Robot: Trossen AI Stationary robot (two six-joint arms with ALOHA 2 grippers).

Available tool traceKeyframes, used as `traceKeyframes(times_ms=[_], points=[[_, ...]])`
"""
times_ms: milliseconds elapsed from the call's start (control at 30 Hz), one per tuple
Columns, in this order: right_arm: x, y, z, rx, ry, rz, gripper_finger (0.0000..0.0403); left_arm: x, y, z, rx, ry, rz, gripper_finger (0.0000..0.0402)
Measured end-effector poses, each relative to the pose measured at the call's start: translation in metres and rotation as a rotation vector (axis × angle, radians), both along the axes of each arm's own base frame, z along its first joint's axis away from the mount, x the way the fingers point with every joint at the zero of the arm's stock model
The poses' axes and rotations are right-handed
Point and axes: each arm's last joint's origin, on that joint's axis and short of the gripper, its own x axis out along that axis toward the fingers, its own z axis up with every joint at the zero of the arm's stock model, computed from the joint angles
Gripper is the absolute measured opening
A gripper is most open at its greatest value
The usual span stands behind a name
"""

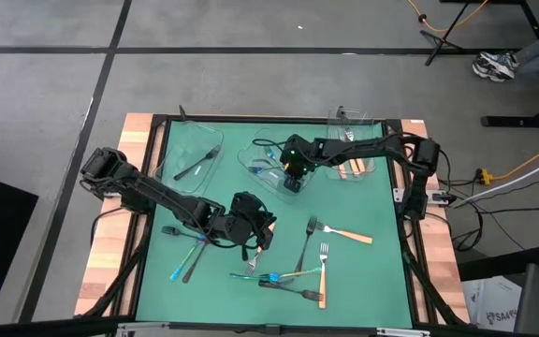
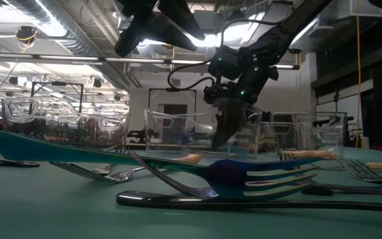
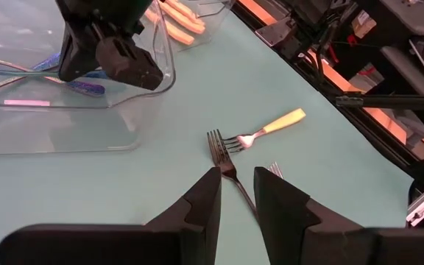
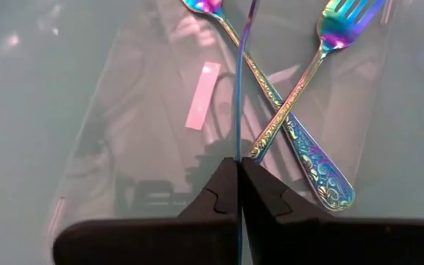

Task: Sort silverware by color (type)
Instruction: Put the blue fork into the center transparent bin, then put the black fork into the left transparent bin

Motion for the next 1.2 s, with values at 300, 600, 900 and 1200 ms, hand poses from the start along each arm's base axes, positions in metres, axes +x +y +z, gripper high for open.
traceKeyframes(times_ms=[300,600,900,1200], points=[[0.0016,-0.0009,-0.0005,-0.014,-0.015,-0.012,0.0000,0.0000,-0.0001,0.0000,0.000,0.000,0.000,0.0076],[0.0020,-0.0020,-0.0012,-0.045,-0.012,-0.030,0.0000,0.0000,0.0001,0.0000,0.000,0.000,0.000,0.0076],[0.0020,-0.0024,-0.0013,-0.051,-0.012,-0.034,0.0039,0.0000,0.0001,0.0000,0.000,0.000,0.000,0.0076],[0.0025,-0.0026,-0.0011,-0.053,-0.019,-0.036,0.0080,0.0000,0.0001,0.0000,-0.001,0.000,0.001,0.0076]])
